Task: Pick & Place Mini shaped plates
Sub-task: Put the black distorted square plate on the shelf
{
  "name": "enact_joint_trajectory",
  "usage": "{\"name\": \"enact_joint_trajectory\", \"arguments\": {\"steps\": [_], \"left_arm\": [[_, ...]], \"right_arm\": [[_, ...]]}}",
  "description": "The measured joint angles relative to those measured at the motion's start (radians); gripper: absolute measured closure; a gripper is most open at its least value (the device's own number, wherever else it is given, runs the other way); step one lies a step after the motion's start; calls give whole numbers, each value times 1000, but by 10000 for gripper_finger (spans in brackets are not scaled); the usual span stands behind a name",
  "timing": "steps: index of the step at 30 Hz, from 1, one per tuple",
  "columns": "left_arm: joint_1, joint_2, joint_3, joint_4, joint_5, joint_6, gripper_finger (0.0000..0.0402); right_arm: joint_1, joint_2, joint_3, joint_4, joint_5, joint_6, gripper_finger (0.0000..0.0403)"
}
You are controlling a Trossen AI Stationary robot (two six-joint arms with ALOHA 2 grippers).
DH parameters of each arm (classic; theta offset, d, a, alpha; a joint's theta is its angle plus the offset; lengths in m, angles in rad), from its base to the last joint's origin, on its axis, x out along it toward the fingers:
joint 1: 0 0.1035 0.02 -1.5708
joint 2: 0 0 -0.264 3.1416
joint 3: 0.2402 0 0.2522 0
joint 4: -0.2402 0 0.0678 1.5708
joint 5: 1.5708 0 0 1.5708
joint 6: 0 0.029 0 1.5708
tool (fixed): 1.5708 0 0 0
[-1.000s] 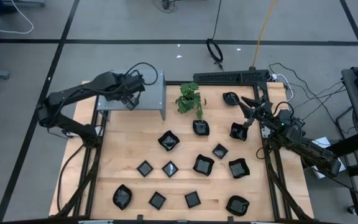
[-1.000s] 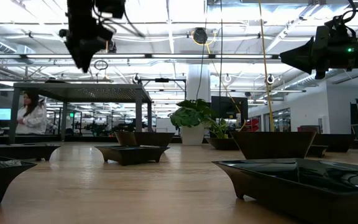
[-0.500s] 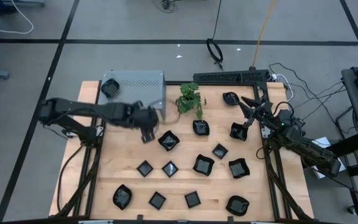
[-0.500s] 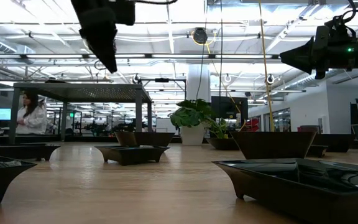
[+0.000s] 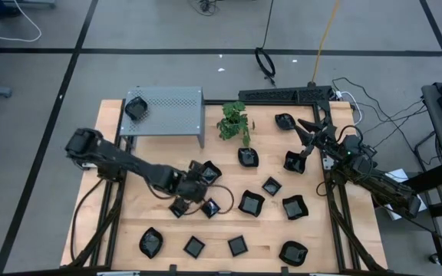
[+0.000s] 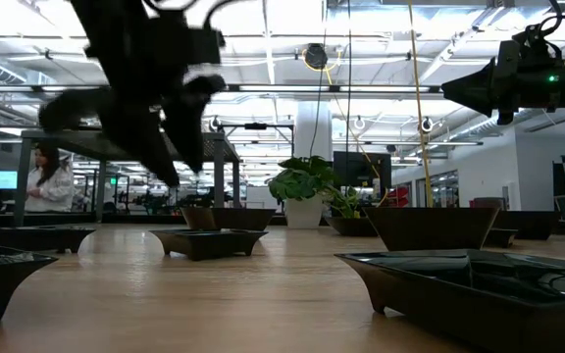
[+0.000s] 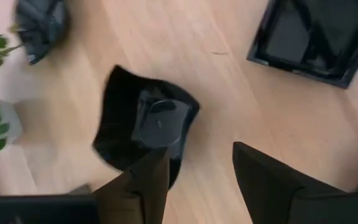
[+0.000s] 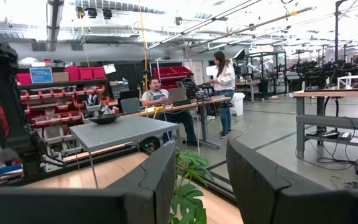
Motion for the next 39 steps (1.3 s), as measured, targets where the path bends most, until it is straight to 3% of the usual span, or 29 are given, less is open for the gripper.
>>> {"name": "enact_joint_trajectory", "arguments": {"steps": [7,11,17,22,31,34,39], "left_arm": [[18,144,0,76,-127,69,223],[39,193,0,94,-139,58,232],[43,199,1,114,-136,-18,297],[45,159,8,111,-103,-40,387],[68,21,70,115,-65,-96,396],[93,-45,97,114,-120,-95,391],[168,-156,117,100,-303,-30,396]], "right_arm": [[0,0,0,0,0,0,273],[0,0,0,0,0,0,273],[0,0,0,0,0,0,273],[0,1,0,0,0,0,273],[0,1,0,0,0,0,273],[0,2,0,0,0,0,273],[0,3,0,0,0,0,273]]}}
